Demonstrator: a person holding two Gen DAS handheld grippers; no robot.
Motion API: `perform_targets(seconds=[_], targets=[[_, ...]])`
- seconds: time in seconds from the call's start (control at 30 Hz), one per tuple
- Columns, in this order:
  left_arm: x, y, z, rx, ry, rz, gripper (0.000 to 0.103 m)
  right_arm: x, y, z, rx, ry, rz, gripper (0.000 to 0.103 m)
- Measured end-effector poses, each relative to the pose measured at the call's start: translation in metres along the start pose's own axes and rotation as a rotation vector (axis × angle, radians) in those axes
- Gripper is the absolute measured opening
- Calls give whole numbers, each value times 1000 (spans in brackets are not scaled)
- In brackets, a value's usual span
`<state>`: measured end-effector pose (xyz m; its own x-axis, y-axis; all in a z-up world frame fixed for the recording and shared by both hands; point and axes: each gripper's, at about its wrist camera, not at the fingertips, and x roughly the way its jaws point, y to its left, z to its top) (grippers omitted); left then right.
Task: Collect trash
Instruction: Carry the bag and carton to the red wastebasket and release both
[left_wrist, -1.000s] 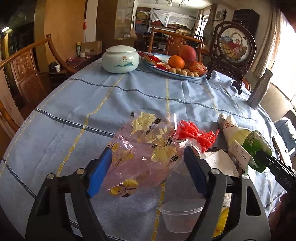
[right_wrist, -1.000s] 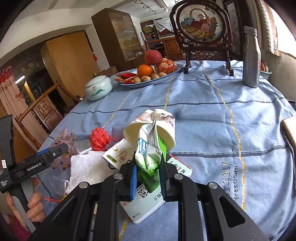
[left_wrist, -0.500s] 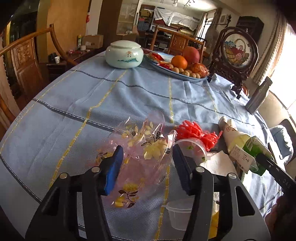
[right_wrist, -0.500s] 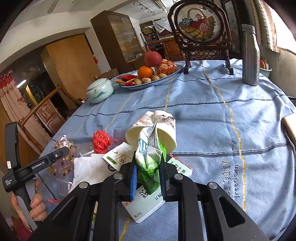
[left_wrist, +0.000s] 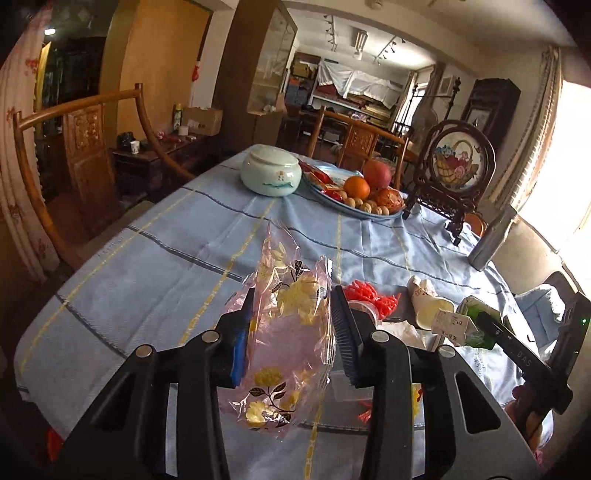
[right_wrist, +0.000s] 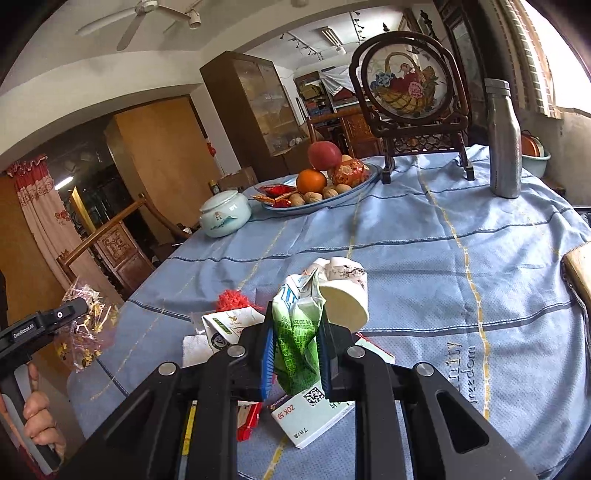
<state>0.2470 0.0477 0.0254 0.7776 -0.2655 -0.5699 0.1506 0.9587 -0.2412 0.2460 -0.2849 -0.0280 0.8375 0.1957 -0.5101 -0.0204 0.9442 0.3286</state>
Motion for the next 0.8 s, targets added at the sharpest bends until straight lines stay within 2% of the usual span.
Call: perform_targets(seconds=[0.2, 0.43, 0.6, 0.8], targets=[[-66, 46, -22, -55, -52, 140, 40, -7, 16, -5, 11, 2, 106, 20], [-126, 114, -80, -175, -39, 302, 40, -20, 68, -16, -60, 21, 223, 20], [-140, 171, -128, -304, 15, 381, 40, -20, 113, -21, -112, 58, 302, 20], [-124, 238, -184, -455, 134, 396, 44, -28, 186, -29, -205, 105, 409, 20]])
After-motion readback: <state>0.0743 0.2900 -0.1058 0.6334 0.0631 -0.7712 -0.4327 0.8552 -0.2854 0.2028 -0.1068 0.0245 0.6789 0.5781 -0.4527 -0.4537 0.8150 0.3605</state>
